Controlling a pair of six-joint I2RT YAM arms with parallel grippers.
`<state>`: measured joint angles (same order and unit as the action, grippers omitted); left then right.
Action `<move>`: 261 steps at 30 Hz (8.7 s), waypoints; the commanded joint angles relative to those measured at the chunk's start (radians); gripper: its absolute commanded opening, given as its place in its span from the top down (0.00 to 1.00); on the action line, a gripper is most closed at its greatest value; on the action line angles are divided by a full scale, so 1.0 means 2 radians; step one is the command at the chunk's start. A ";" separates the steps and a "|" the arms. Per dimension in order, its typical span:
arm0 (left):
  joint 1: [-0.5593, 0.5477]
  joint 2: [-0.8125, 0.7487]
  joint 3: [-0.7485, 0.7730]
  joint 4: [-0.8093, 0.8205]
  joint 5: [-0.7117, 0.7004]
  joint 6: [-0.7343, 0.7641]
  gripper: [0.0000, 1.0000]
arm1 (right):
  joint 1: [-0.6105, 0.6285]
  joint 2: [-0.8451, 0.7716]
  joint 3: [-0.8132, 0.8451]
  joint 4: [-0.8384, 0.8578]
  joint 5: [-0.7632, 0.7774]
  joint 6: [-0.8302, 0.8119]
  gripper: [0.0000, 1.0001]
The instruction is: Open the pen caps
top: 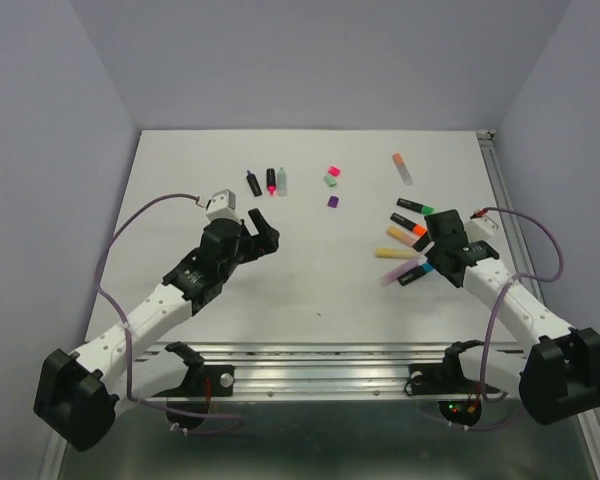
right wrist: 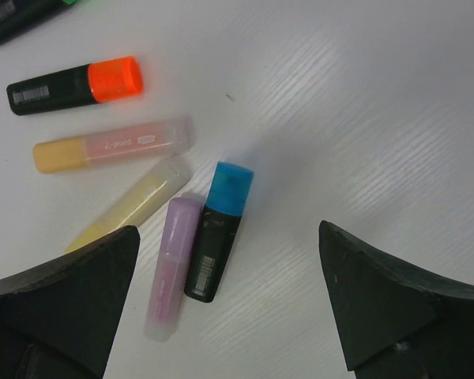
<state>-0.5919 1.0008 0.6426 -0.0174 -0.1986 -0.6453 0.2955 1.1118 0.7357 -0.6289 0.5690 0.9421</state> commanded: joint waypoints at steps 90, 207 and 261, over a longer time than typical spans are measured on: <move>-0.122 0.068 0.001 0.261 0.300 0.032 0.01 | -0.007 -0.133 -0.070 0.229 -0.343 -0.142 0.99; 0.116 0.173 0.083 -0.040 0.072 0.021 1.00 | 0.083 0.534 0.493 0.256 -0.047 -0.250 0.92; 0.201 0.508 0.468 -0.116 0.007 0.102 1.00 | 0.072 -0.081 -0.076 0.246 -0.108 -0.077 0.00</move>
<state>-0.2001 1.9915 1.4952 -0.2237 -0.1692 -0.4751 0.4381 0.9764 0.6044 -0.1715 0.3817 0.7589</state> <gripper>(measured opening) 0.277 0.999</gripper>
